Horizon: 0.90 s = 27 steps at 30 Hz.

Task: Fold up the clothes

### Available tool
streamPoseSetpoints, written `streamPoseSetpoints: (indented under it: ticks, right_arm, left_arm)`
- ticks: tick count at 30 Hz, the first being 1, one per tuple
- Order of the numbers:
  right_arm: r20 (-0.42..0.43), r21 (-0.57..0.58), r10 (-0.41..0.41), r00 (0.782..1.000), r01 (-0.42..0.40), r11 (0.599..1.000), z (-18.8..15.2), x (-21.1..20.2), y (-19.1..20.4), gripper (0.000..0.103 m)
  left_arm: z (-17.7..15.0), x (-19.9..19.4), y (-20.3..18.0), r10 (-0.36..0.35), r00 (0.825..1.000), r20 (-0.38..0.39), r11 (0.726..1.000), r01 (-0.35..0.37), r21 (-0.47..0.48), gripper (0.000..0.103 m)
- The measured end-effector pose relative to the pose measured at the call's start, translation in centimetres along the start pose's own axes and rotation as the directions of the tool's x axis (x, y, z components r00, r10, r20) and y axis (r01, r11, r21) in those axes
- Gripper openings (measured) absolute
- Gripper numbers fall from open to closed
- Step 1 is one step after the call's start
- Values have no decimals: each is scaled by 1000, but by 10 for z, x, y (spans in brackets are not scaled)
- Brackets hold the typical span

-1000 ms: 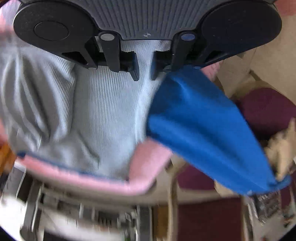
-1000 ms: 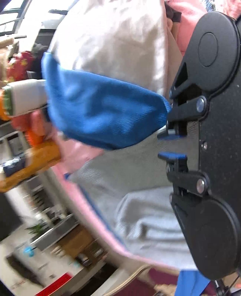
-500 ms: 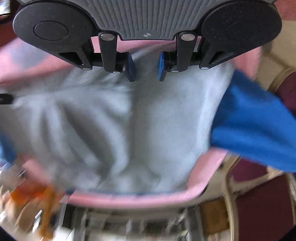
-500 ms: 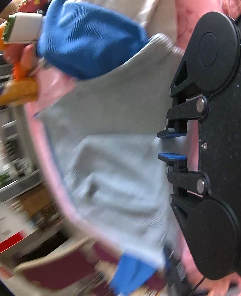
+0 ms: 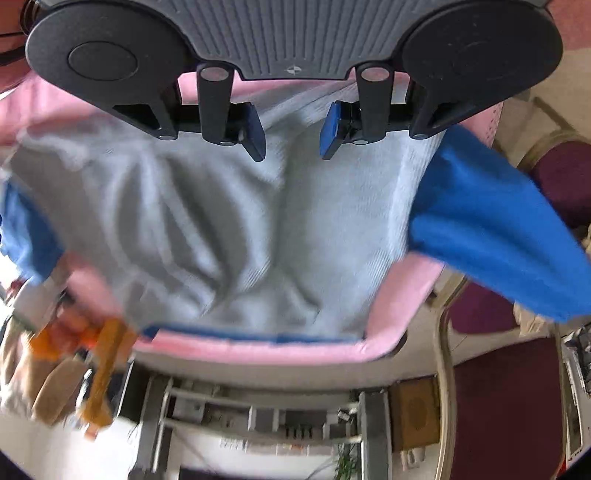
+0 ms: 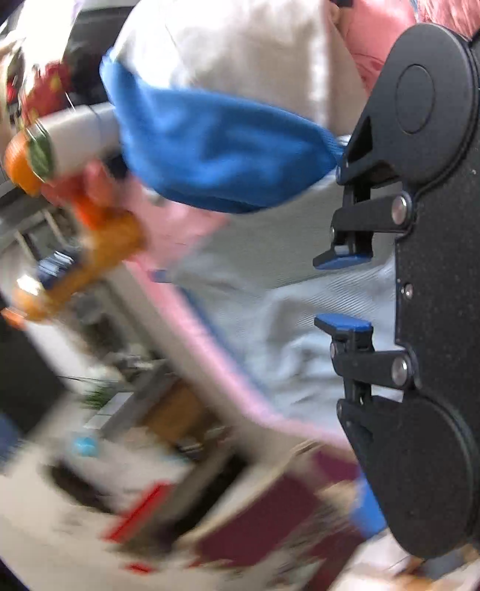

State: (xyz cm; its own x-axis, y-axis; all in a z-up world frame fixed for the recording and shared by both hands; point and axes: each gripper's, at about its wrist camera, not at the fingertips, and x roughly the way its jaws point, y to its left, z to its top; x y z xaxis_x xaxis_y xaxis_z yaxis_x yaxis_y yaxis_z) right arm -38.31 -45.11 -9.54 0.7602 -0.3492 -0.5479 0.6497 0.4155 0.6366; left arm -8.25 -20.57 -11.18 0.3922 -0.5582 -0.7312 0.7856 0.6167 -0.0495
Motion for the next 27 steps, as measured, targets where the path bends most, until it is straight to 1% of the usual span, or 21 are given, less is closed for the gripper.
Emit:
streamPoseSetpoints:
  ticks: [1, 3, 6, 8, 10, 12, 14, 16, 17, 18, 19, 21, 25, 27]
  right_arm:
    - [43, 44, 22, 999, -24, 999, 11, -12, -4, 29]
    - [130, 121, 55, 990, -71, 990, 32, -36, -12, 36]
    - [240, 151, 43, 970, -81, 985, 58, -58, -22, 41]
    - [298, 185, 8, 955, -66, 980, 75, -59, -32, 45]
    - [345, 236, -30, 938, -56, 970, 86, -53, -50, 51]
    - [377, 314, -91, 922, -34, 949, 95, -43, -82, 68]
    - [388, 400, -157, 908, -12, 916, 102, -30, -116, 68]
    - [364, 499, -190, 912, -19, 866, 107, -14, -154, 66]
    - [356, 534, -196, 914, -27, 845, 107, -6, -170, 56]
    - [342, 548, -202, 918, -20, 836, 111, 1, -177, 45]
    - [327, 561, -207, 922, -13, 828, 115, 9, -183, 42]
    - [298, 587, -217, 929, 1, 809, 123, 23, -196, 40]
    - [238, 637, -234, 942, 31, 770, 140, 53, -223, 39]
    - [217, 647, -246, 945, 49, 761, 145, 67, -231, 39]
  left_arm:
    - [6, -9, -7, -22, 1000, 22, 1000, 22, 0, 36]
    - [20, -25, -22, -66, 995, 69, 998, 65, 6, 36]
    - [42, -38, -46, -104, 988, 115, 994, 100, 43, 37]
    - [54, -40, -63, -118, 985, 125, 991, 110, 70, 38]
    - [62, -34, -82, -119, 987, 110, 990, 109, 93, 40]
    - [63, -21, -103, -114, 991, 74, 987, 104, 122, 41]
    - [60, -7, -122, -121, 992, 25, 982, 115, 152, 40]
    - [56, 7, -140, -126, 992, -24, 975, 128, 181, 41]
    - [54, 13, -150, -128, 991, -49, 972, 135, 195, 41]
    - [53, 20, -159, -129, 989, -73, 968, 142, 209, 41]
    - [51, 27, -169, -130, 987, -98, 963, 149, 223, 41]
    - [49, 36, -179, -133, 984, -120, 960, 158, 231, 41]
    - [48, 43, -188, -134, 981, -142, 959, 165, 232, 41]
    - [46, 45, -190, -126, 981, -150, 958, 160, 238, 41]
